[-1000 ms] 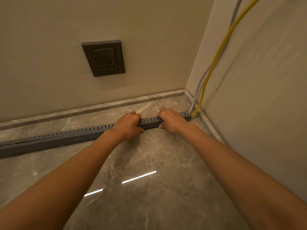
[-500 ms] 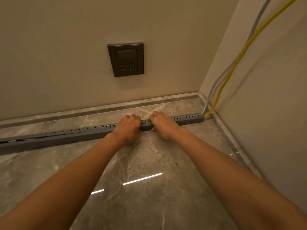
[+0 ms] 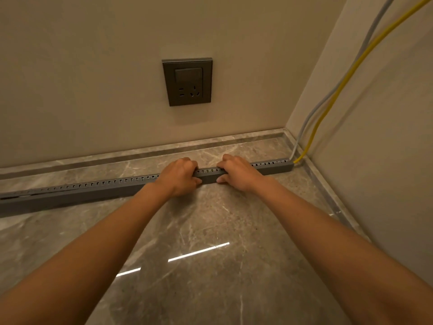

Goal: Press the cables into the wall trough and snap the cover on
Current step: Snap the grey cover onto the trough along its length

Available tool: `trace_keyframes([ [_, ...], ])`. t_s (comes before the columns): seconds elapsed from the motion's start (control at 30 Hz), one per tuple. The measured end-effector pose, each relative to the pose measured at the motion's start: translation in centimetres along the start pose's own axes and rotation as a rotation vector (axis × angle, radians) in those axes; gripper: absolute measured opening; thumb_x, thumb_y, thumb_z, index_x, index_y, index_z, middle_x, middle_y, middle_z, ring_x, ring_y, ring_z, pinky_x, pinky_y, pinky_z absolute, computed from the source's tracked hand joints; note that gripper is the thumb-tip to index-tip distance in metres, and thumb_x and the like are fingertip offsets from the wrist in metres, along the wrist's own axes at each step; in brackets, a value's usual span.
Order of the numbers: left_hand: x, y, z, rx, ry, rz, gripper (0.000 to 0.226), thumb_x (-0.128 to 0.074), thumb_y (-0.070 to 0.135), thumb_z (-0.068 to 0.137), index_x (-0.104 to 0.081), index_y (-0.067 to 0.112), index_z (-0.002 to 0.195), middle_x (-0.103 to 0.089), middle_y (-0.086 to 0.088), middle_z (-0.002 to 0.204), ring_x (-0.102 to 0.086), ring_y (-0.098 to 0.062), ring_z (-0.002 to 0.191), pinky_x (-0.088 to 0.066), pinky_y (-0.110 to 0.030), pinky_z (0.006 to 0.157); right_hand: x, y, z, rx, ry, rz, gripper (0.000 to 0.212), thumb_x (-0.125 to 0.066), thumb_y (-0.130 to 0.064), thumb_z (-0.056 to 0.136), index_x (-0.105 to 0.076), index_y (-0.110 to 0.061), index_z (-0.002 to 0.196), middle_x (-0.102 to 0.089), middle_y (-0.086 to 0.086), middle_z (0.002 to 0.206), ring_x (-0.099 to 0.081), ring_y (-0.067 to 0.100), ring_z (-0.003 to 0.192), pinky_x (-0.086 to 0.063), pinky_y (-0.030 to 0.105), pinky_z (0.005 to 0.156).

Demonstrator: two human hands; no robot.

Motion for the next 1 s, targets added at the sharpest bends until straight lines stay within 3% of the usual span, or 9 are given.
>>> trace_keyframes([
  [0.17,-0.1,0.1,0.0,-0.018,-0.003,0.09,0.03,-0.055,0.029,0.088,-0.056,0.006,0.108,-0.059,-0.015,0.115,-0.055,-0.031,0.103,-0.043,-0.036,0.083,-0.5,-0.5,0.1,-0.029,-0.001,-0.018,0.036,-0.056,-0.032,0.087,-0.053,-0.007,0.113,-0.052,0.012,0.118,-0.046,0.031,0.108,-0.037,0.043,0.09],
  [0.33,-0.2,-0.4,0.2,-0.028,-0.003,0.056,0.027,-0.057,0.029,0.086,-0.062,0.008,0.104,-0.063,-0.014,0.108,-0.056,-0.029,0.096,-0.041,-0.034,0.076,-0.1,-0.4,0.6,-0.015,-0.011,0.057,0.031,-0.062,-0.029,0.084,-0.062,-0.006,0.105,-0.056,0.012,0.106,-0.051,0.029,0.099,-0.033,0.033,0.075],
  [0.43,-0.1,-1.1,0.2,-0.015,-0.002,-0.056,0.028,-0.058,0.033,0.086,-0.063,0.009,0.099,-0.065,-0.013,0.104,-0.057,-0.029,0.093,-0.041,-0.034,0.072,-0.3,0.0,0.9,-0.029,-0.03,0.1,0.032,-0.061,-0.031,0.084,-0.062,-0.008,0.105,-0.056,0.012,0.107,-0.05,0.029,0.101,-0.031,0.031,0.075],
  [0.57,0.1,-3.1,-1.2,0.059,0.159,-0.084,0.045,-0.033,0.039,0.097,-0.061,0.005,0.087,-0.064,-0.017,0.096,-0.057,-0.033,0.087,-0.042,-0.038,0.073,-0.7,0.7,0.8,-0.082,-0.058,0.187,0.034,-0.05,-0.036,0.089,-0.06,-0.011,0.11,-0.055,0.012,0.114,-0.047,0.028,0.108,-0.033,0.035,0.086],
  [0.67,0.5,-5.2,-2.0,0.121,0.233,0.126,0.042,-0.028,0.031,0.099,-0.059,0.003,0.108,-0.066,-0.02,0.093,-0.061,-0.036,0.082,-0.047,-0.041,0.07,-0.5,0.6,0.9,-0.159,0.045,0.256,0.044,-0.04,-0.043,0.091,-0.064,-0.008,0.079,-0.062,0.008,0.084,-0.054,0.025,0.087,-0.038,0.038,0.081],
  [0.73,0.4,-5.9,-2.0,0.138,0.208,0.193,0.036,-0.03,0.025,0.1,-0.049,0.005,0.123,-0.066,-0.021,0.093,-0.062,-0.037,0.083,-0.047,-0.041,0.068,-0.6,-0.3,1.2,-0.2,0.138,0.219,0.052,-0.036,-0.045,0.092,-0.054,-0.01,0.06,-0.055,0.005,0.064,-0.053,0.024,0.071,-0.041,0.038,0.077],
  [0.9,0.2,-6.2,-1.3,0.099,0.23,0.129,0.039,-0.026,0.024,0.1,-0.056,0.0,0.106,-0.066,-0.024,0.095,-0.062,-0.039,0.086,-0.049,-0.045,0.077,-1.0,-3.3,3.1,-0.177,0.295,0.079,0.045,-0.032,-0.031,0.094,-0.063,-0.004,0.076,-0.064,0.016,0.081,-0.059,0.03,0.079,-0.035,0.033,0.069],
  [1.0,-0.3,-6.4,-0.9,0.102,0.192,0.114,0.035,-0.027,0.022,0.098,-0.05,0.003,0.117,-0.065,-0.023,0.104,-0.06,-0.037,0.094,-0.049,-0.042,0.08,-1.5,-4.5,4.0,-0.116,0.318,-0.02,0.039,-0.033,-0.026,0.093,-0.062,-0.006,0.077,-0.068,0.017,0.085,-0.054,0.028,0.072,-0.033,0.033,0.066],
])
Point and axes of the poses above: each hand's wrist, its own z-axis towards the middle knuckle, its own x-axis out of the back of the hand, y = z × x, the point moved 7 cm from there along z, towards the middle knuckle
